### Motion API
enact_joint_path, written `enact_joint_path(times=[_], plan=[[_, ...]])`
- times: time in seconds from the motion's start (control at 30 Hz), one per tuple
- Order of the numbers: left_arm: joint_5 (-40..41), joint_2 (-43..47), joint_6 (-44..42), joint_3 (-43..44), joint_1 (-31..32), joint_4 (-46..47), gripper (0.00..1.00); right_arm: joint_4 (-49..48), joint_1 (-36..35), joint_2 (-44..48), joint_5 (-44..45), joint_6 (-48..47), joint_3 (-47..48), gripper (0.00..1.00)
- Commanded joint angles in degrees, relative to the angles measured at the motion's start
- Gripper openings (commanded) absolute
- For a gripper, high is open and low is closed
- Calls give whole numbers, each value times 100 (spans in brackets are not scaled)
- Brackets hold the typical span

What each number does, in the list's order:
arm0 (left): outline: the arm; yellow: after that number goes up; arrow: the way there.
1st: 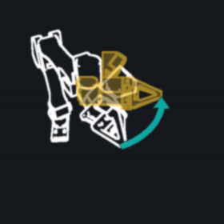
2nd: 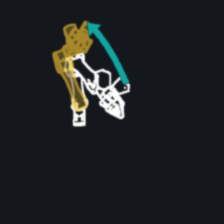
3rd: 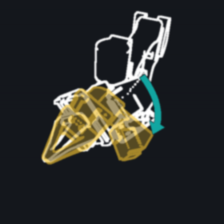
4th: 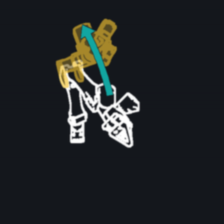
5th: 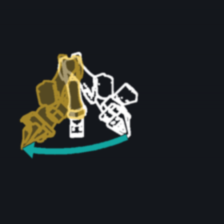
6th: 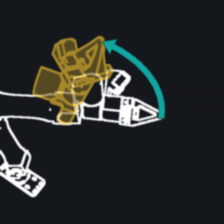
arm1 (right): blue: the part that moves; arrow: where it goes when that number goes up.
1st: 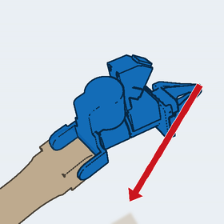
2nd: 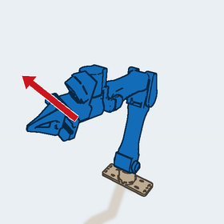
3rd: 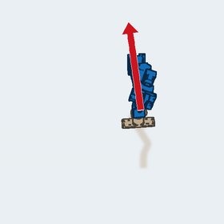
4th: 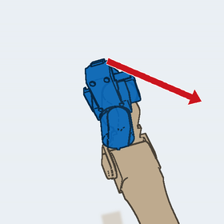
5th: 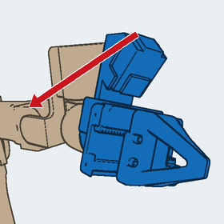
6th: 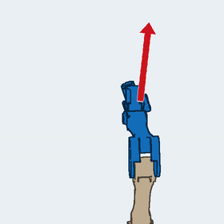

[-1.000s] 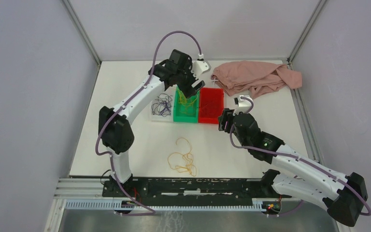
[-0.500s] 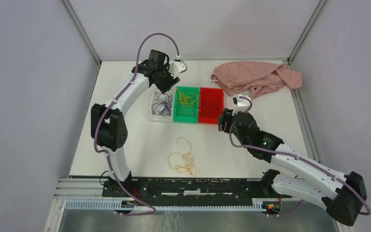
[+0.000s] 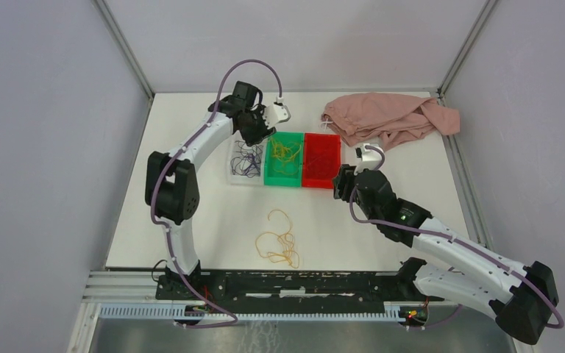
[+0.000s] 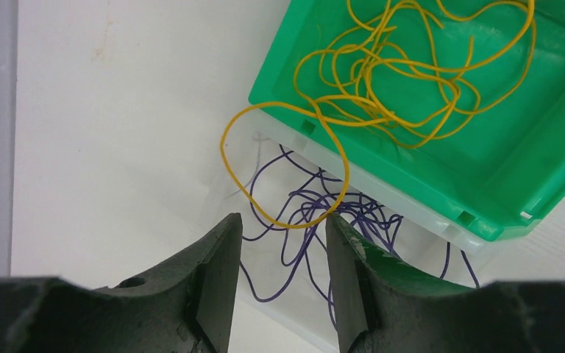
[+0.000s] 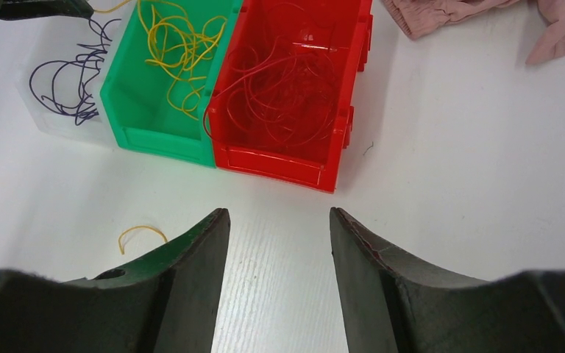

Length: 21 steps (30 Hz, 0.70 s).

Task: Untangle the cables
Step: Adjust the cable in the bin.

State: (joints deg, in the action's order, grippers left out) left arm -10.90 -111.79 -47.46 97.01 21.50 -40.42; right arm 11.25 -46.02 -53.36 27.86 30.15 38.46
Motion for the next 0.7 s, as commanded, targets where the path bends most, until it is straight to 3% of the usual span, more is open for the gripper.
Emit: enact_joint_path(times=[0.0,0.13,0.23,0.47,0.67], plan=[[-183,-53,-568,260,8,13,51,-234,56,103,-19,-36,174,58],[-309,-3,-595,283,57,89,43,-250,65,122,-34,-1,146,56],[-593,92,-650,296,122,-66,43,-245,75,154,-36,10,128,55],[-579,128,-1272,572,238,-896,62,-236,93,165,-94,34,109,55],[-160,91,-1393,511,272,-749,64,-298,101,133,-140,78,86,54]])
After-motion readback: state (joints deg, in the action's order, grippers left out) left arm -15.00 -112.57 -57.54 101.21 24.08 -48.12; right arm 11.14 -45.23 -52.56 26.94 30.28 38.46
